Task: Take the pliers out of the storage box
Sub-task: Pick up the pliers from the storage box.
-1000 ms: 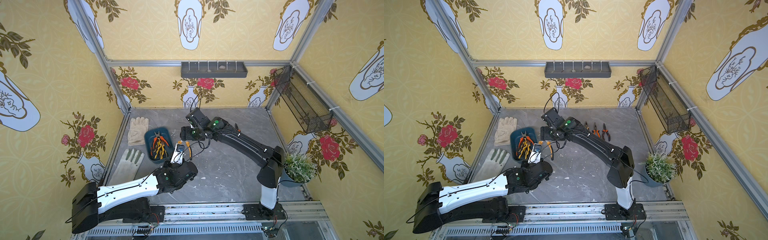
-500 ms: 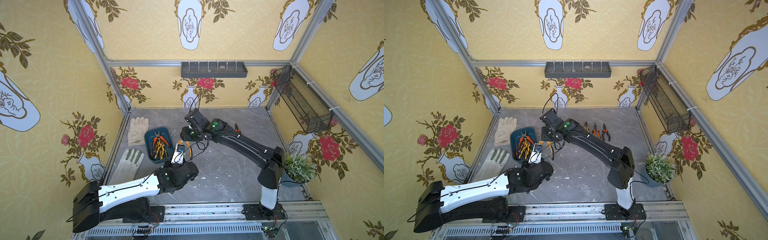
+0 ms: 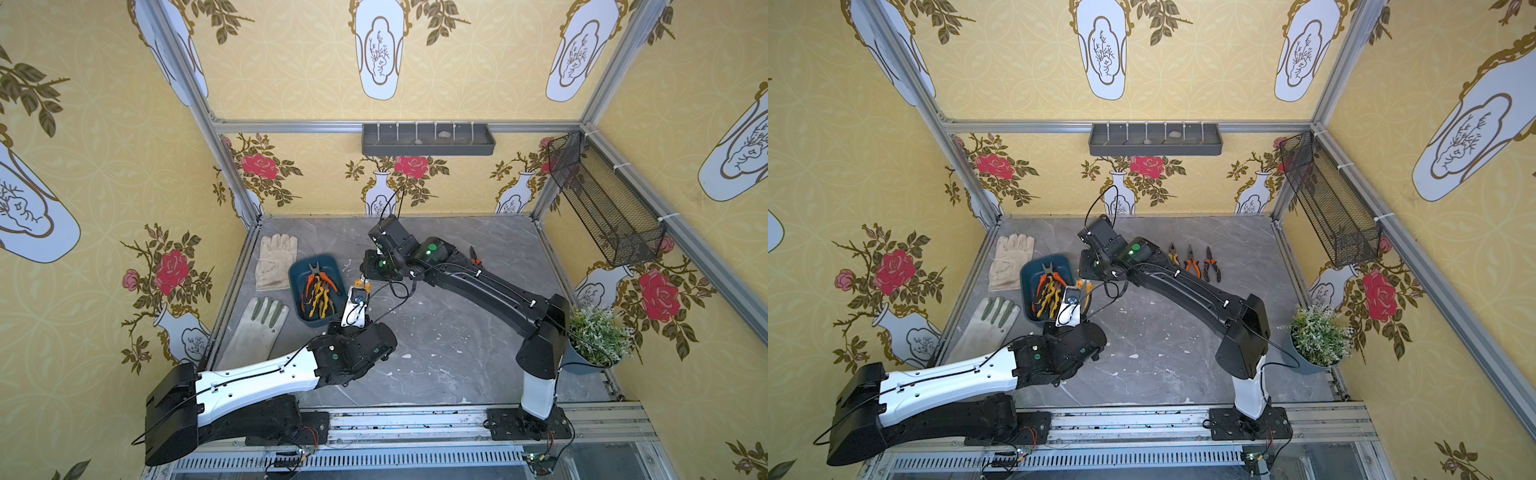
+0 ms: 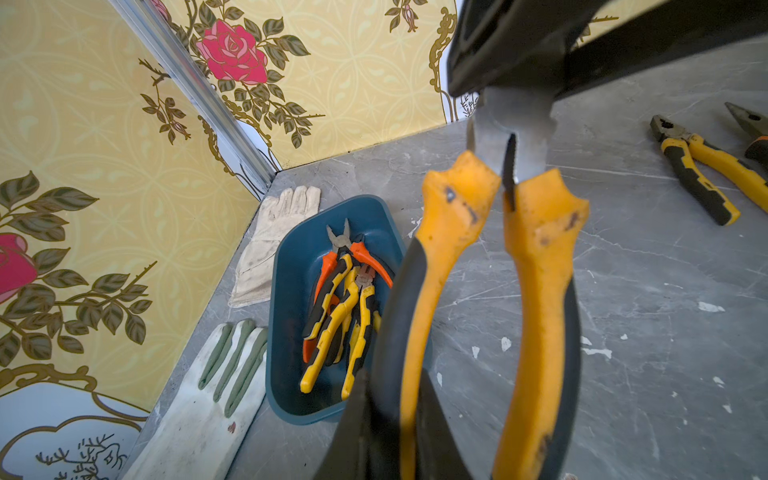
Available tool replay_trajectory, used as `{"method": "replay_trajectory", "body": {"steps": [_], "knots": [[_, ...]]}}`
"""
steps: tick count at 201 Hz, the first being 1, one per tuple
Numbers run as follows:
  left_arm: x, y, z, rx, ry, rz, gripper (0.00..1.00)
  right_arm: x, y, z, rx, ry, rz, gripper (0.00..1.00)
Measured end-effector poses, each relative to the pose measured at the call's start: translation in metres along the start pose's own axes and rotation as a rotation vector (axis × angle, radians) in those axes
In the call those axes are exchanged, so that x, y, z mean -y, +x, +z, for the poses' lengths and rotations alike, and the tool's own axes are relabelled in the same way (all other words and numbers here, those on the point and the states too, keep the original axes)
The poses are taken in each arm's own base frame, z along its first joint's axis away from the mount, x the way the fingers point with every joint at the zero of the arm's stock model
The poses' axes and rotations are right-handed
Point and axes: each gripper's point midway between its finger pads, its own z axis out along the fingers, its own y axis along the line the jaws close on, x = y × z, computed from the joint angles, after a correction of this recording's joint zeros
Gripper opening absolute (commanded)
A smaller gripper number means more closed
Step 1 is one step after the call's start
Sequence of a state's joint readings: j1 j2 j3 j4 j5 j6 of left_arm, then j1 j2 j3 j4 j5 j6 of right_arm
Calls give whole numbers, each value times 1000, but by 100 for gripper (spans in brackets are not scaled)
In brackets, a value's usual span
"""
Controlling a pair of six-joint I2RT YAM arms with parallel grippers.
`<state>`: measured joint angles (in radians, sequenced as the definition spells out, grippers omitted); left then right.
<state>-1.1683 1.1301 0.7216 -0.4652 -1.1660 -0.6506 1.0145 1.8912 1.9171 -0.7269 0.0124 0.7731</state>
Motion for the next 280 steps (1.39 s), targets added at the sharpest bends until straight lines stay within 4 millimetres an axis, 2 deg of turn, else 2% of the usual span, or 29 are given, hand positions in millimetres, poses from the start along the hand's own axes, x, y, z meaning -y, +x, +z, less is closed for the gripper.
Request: {"method": "replay_trajectory", "body": {"steps": [82,89,109,126,134,143,149,153,165,188,230,280], "knots": [[0,-1,0,-6,-5,11,0,-3,3,0,1,-1,-16,13],[0,-1,0,-6,-6,12,0,-3,3,0,3,-2,-18,12],[-1,-1,0,-9,-10,17,0,-5,4,2,8,-8,-23,0],[-2,0,0,-14,-9,15,0,-5,5,4,10,-13,-26,0],[-2,1,0,-18,-5,12,15,-6,6,6,10,-16,-27,0],[-2,1,-1,-23,3,7,45,-5,6,6,10,-18,-27,0],[-3,1,-2,-26,10,5,57,-6,6,5,11,-23,-28,0],[-3,0,-3,-25,13,6,61,-7,7,5,8,-29,-34,0],[-6,-7,-5,-10,19,-22,65,-4,12,4,-10,-19,-58,0],[-12,-20,-10,17,28,-88,80,10,18,5,-40,22,-75,0],[-19,-33,-15,37,33,-137,82,37,3,-5,-20,64,-59,0],[-24,-24,-14,27,33,-166,90,74,-14,-10,-4,121,-36,0]]}}
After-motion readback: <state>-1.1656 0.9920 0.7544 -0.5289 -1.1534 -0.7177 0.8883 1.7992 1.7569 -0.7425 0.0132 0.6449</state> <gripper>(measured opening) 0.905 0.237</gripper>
